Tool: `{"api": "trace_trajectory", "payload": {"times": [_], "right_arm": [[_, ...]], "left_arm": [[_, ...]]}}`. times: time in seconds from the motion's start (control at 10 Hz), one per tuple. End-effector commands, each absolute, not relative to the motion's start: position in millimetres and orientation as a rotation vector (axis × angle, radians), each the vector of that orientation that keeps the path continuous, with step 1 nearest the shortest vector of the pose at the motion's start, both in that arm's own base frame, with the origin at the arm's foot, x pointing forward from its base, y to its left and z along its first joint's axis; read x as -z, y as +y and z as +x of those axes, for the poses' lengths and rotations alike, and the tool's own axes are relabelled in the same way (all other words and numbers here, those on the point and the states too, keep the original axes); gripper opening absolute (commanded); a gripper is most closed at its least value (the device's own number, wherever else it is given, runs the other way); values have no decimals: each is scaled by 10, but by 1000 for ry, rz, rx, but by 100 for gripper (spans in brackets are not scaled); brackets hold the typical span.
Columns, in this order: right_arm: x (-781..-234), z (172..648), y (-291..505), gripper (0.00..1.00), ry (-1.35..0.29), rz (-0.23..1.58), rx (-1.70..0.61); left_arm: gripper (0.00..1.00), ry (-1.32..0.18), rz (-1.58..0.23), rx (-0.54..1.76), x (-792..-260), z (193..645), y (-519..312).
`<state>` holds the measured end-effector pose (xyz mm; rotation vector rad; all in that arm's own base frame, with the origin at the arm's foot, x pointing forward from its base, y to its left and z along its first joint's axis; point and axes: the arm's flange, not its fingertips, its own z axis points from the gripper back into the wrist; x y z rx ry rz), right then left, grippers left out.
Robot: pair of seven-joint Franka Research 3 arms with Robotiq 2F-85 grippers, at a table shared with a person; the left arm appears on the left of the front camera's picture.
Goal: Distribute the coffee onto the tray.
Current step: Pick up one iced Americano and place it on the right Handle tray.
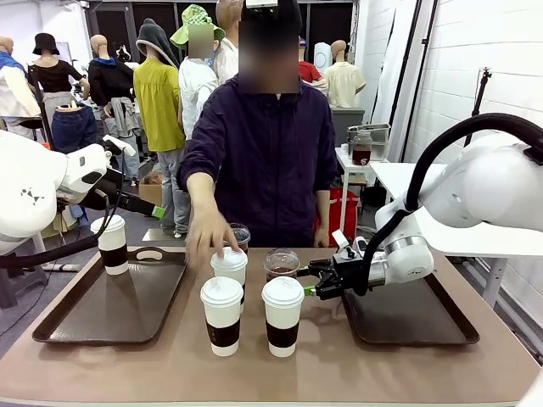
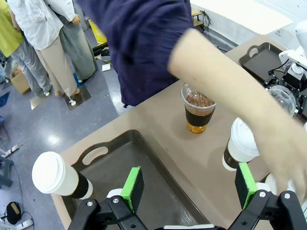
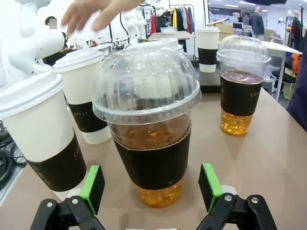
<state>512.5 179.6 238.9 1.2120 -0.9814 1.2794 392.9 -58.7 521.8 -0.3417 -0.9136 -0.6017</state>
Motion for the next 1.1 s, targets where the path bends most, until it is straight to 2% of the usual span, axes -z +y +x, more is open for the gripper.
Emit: {"api": "trace_trajectory", "payload": {"times": [0.0,1.0], "right_arm": [[-2375,5163,1900,100,-1013,1227,-1259],[-2290,5182,2199,100,-992,1265,-1286]], "left_arm": [[100,-910,-343,601,-5218,3926,-576],[100,-910,-343,601,-5218,3926,-576]]}}
